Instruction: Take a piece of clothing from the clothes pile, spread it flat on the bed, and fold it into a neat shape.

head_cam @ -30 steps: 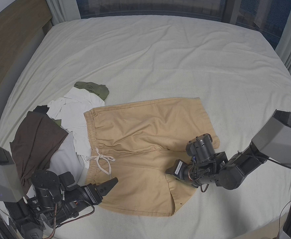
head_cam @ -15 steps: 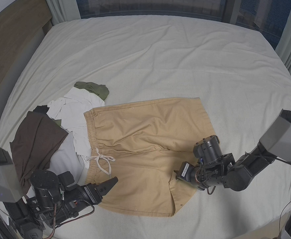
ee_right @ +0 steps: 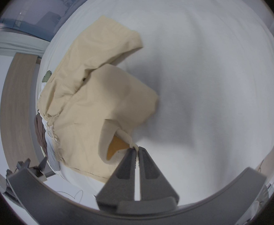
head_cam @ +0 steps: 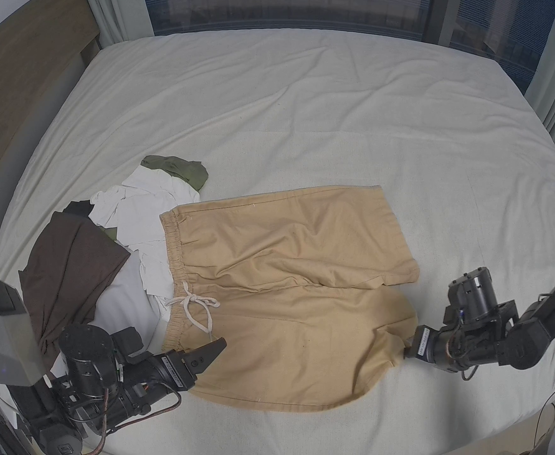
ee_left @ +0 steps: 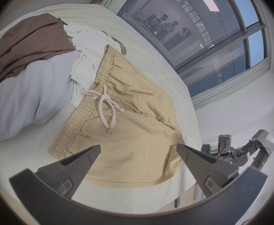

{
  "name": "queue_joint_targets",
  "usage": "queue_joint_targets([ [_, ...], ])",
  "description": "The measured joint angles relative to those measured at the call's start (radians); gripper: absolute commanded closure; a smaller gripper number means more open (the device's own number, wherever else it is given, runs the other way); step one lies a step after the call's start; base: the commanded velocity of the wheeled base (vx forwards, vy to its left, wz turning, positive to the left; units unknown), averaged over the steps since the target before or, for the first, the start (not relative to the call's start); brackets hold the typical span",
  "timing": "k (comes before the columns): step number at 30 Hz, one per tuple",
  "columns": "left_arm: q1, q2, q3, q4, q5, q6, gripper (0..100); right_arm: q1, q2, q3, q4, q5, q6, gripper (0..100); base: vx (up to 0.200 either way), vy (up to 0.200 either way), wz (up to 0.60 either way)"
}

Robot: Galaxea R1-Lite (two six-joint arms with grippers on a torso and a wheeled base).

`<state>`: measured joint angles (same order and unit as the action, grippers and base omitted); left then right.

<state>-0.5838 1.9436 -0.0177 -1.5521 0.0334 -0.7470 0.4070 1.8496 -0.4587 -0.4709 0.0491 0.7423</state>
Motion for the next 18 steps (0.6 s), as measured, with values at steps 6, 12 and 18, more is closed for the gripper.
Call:
queue_joint_targets([
  [6, 0.002, 0.023, 0.000, 0.001, -0.003, -0.003, 0, -0.091, -0.063, 0.113, 0.003, 0.015, -0.122, 100, 0.000, 0.000, 0.00],
  [12, 0.009, 0.084, 0.000, 0.002, -0.003, -0.036, 0, -0.141, -0.087, 0.187, 0.002, 0.016, -0.166, 100, 0.000, 0.000, 0.00],
  [18, 0.010, 0.138, 0.000, 0.003, 0.000, -0.067, 0, -0.151, -0.079, 0.211, -0.001, 0.043, -0.166, 0, 0.000, 0.000, 0.00],
])
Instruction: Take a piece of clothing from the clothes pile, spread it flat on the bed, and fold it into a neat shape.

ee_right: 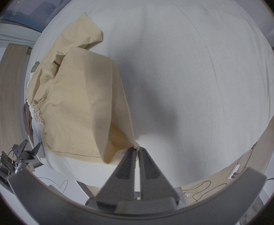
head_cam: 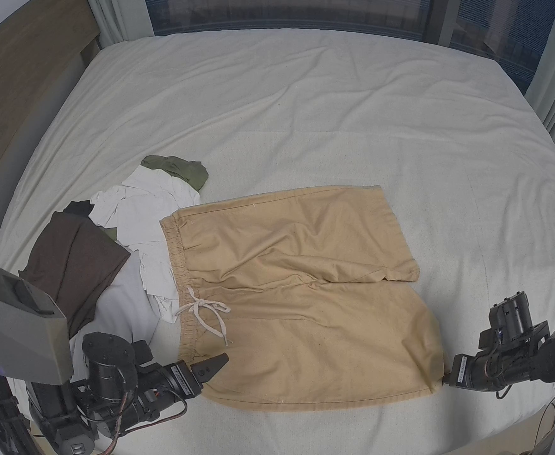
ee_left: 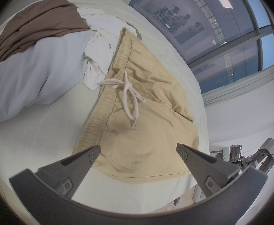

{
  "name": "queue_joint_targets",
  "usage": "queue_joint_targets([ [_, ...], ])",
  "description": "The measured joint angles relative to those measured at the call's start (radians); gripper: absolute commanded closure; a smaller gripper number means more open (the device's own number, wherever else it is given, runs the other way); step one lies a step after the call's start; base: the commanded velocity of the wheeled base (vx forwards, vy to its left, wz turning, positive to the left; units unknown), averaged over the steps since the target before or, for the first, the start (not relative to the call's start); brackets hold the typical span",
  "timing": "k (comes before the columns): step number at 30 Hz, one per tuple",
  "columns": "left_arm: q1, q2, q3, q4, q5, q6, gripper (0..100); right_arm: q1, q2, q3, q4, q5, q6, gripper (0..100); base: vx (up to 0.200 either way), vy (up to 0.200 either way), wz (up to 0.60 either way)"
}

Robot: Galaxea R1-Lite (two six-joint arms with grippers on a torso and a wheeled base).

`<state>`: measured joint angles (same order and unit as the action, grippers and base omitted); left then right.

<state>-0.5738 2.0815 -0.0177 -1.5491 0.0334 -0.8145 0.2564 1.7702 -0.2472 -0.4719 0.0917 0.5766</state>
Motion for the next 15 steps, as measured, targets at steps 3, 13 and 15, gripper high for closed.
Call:
queue_joint_targets([
  [3, 0.013, 0.020, 0.000, 0.002, 0.002, -0.008, 0, -0.002, 0.003, 0.000, -0.011, 0.005, 0.003, 0, 0.000, 0.000, 0.00],
  [13, 0.086, 0.090, 0.000, 0.003, -0.008, -0.011, 0, -0.062, -0.011, -0.007, -0.153, 0.049, 0.000, 0, 0.000, 0.000, 0.00],
  [15, 0.090, 0.106, 0.000, 0.002, -0.008, -0.011, 0, -0.067, -0.015, -0.004, -0.187, 0.080, 0.000, 0, 0.000, 0.000, 0.00],
])
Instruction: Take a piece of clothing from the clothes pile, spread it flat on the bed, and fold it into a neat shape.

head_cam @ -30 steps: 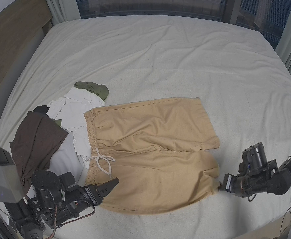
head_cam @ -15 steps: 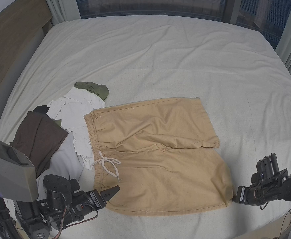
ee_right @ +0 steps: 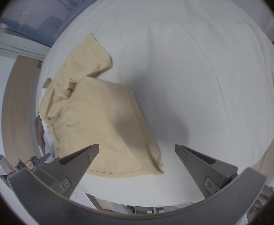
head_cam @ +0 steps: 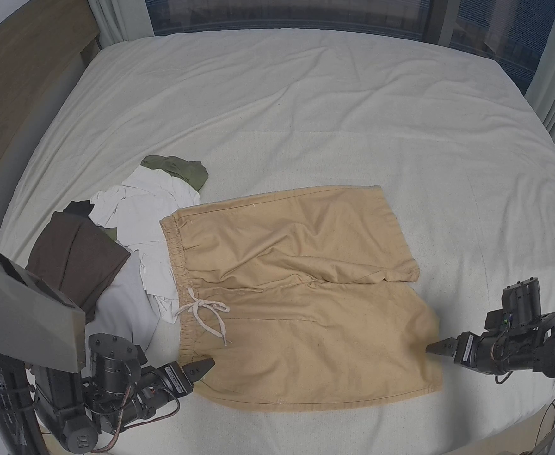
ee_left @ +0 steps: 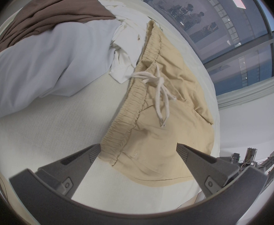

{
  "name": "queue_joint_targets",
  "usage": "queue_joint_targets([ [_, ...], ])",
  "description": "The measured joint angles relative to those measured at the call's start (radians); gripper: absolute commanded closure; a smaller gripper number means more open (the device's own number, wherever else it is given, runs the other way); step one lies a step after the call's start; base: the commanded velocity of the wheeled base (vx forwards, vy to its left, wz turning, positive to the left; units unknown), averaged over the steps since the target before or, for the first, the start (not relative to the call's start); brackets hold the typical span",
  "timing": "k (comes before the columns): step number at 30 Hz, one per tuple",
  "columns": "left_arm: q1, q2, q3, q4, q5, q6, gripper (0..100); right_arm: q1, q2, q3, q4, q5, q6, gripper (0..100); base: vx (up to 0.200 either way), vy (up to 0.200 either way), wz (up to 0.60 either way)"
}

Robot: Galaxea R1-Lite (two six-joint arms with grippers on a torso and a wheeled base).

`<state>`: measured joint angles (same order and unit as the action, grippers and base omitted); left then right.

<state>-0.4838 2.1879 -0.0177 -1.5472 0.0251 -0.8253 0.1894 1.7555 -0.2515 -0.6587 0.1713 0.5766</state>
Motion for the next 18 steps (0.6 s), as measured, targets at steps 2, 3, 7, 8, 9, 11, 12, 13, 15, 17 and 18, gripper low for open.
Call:
queue_joint_targets([
  [2, 0.001, 0.015, 0.000, -0.002, 0.000, 0.000, 0, 0.000, -0.002, 0.005, -0.012, 0.019, 0.000, 0, 0.000, 0.000, 0.00],
  [3, 0.001, 0.020, 0.000, -0.002, 0.000, 0.000, 0, 0.001, -0.002, 0.007, -0.015, 0.024, 0.001, 0, 0.000, 0.000, 0.00],
  [7, -0.002, 0.039, 0.000, -0.002, -0.001, -0.002, 0, 0.014, -0.002, 0.016, -0.018, 0.026, 0.003, 0, 0.000, 0.000, 0.00],
  [8, -0.002, 0.043, 0.000, -0.002, -0.001, -0.003, 0, 0.018, -0.001, 0.019, -0.017, 0.026, 0.005, 0, 0.000, 0.000, 0.00],
  [9, -0.001, 0.045, 0.000, -0.002, -0.001, -0.004, 0, 0.020, -0.001, 0.021, -0.018, 0.026, 0.005, 0, 0.000, 0.000, 0.00],
  [11, 0.001, 0.051, 0.000, -0.002, 0.000, -0.006, 0, 0.024, -0.002, 0.022, -0.019, 0.025, 0.005, 0, 0.000, 0.000, 0.00],
  [12, 0.002, 0.054, 0.000, -0.003, 0.004, -0.005, 0, 0.024, -0.002, 0.023, -0.019, 0.025, 0.005, 0, 0.000, 0.000, 0.00],
  [13, 0.003, 0.057, 0.000, -0.003, 0.006, -0.005, 0, 0.024, -0.002, 0.023, -0.019, 0.025, 0.005, 0, 0.000, 0.000, 0.00],
  [15, 0.005, 0.063, 0.000, -0.004, 0.008, -0.004, 0, 0.025, -0.001, 0.025, -0.018, 0.024, 0.005, 0, 0.000, 0.000, 0.00],
  [17, 0.005, 0.067, 0.000, -0.005, 0.008, -0.004, 0, 0.027, -0.001, 0.025, -0.018, 0.023, 0.005, 0, 0.000, 0.000, 0.00],
  [18, 0.005, 0.068, 0.000, -0.005, 0.007, -0.004, 0, 0.027, -0.001, 0.026, -0.018, 0.022, 0.005, 0, 0.000, 0.000, 0.00],
])
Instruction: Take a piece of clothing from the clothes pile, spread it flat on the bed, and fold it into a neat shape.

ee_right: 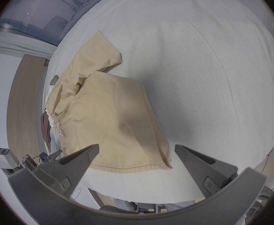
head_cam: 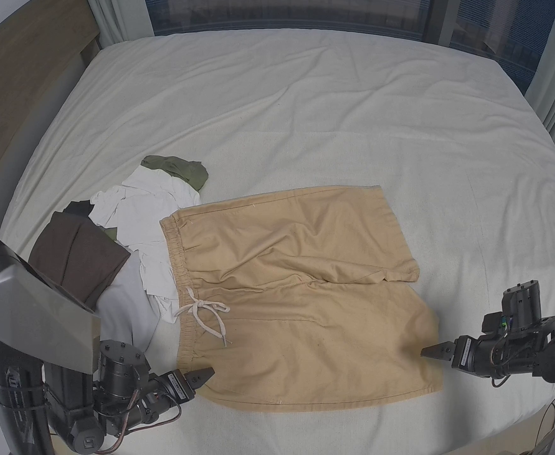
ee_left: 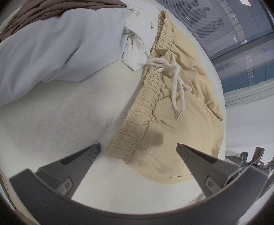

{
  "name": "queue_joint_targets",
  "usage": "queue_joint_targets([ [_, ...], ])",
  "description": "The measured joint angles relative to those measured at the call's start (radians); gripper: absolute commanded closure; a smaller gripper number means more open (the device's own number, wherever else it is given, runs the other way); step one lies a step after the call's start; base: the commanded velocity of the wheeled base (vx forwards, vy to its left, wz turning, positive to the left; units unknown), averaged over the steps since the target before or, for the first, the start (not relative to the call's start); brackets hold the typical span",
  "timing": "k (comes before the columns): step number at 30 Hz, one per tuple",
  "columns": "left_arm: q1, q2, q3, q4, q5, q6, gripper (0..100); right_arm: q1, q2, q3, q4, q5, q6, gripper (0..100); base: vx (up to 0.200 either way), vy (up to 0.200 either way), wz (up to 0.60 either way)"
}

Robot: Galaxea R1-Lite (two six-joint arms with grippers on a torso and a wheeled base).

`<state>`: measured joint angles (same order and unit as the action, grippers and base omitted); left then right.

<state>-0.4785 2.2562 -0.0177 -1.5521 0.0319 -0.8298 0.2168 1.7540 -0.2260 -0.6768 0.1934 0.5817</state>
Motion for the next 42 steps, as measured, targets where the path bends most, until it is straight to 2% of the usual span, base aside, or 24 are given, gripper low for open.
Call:
queue_joint_targets([
  [9, 0.026, 0.000, -0.006, 0.000, 0.003, -0.001, 0, 0.001, 0.000, 0.000, 0.000, -0.004, 0.000, 0, 0.000, 0.000, 0.00],
  [10, 0.029, -0.001, -0.008, 0.000, 0.003, -0.001, 100, 0.001, 0.000, 0.000, 0.000, -0.005, 0.000, 0, 0.000, 0.000, 0.00],
  [30, 0.057, -0.048, -0.002, 0.016, -0.002, 0.004, 100, 0.000, 0.001, 0.027, 0.004, -0.001, -0.010, 0, 0.000, 0.000, 0.00],
  [34, 0.088, -0.082, 0.000, 0.063, -0.001, 0.037, 100, 0.003, 0.014, 0.046, 0.005, 0.021, -0.011, 0, 0.000, 0.000, 0.00],
  [38, 0.099, -0.104, 0.000, 0.104, -0.003, 0.060, 100, 0.006, 0.044, 0.082, 0.003, 0.089, -0.024, 0, 0.000, 0.000, 0.00],
  [42, 0.097, -0.110, 0.000, 0.106, -0.004, 0.060, 100, 0.016, 0.069, 0.104, 0.000, 0.118, -0.028, 0, 0.000, 0.000, 0.00],
])
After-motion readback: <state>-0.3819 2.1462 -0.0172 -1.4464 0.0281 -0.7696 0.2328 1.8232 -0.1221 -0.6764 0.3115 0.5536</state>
